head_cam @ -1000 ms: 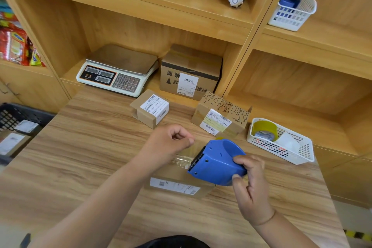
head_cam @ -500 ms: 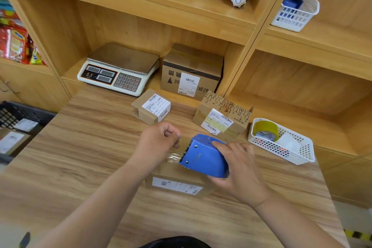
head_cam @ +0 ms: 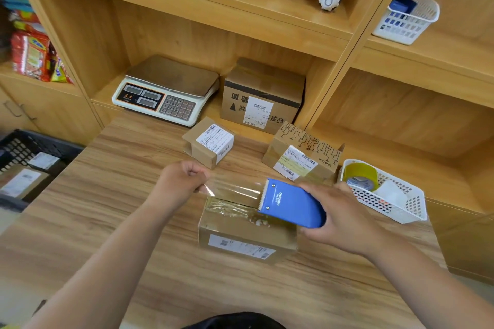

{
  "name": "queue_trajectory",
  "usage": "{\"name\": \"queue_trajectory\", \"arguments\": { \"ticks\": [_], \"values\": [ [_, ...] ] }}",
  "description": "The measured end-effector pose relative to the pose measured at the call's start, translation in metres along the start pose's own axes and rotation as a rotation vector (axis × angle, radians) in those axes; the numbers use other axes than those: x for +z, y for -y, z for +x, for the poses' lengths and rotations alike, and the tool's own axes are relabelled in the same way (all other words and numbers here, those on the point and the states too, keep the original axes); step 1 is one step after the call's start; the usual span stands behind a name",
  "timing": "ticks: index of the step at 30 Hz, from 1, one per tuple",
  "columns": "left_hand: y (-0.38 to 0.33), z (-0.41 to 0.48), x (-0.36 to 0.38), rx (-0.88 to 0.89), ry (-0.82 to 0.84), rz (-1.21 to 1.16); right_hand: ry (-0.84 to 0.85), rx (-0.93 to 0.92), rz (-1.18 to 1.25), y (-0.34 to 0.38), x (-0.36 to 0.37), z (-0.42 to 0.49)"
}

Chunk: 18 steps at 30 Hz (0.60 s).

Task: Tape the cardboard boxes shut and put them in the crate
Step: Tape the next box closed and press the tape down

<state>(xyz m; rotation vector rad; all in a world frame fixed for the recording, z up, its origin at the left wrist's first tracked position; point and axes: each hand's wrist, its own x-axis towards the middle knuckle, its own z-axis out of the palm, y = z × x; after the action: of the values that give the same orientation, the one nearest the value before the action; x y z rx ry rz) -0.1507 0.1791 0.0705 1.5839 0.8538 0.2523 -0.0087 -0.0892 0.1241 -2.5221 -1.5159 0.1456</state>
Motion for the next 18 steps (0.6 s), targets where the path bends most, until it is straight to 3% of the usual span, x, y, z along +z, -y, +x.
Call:
{"name": "queue_trajectory", "arguments": {
  "ticks": [7, 18],
  "values": [
    [0.037, 0.026, -0.003, -0.098, 0.013, -0.073, 0.203, 0.107, -0.068, 0.012, -0.001, 0.041],
    [0.069, 0.042, -0.008, -0.134, -0.019, -0.122, 0.307, 0.058, -0.122, 0.041, 0.001, 0.069]
  ]
}}
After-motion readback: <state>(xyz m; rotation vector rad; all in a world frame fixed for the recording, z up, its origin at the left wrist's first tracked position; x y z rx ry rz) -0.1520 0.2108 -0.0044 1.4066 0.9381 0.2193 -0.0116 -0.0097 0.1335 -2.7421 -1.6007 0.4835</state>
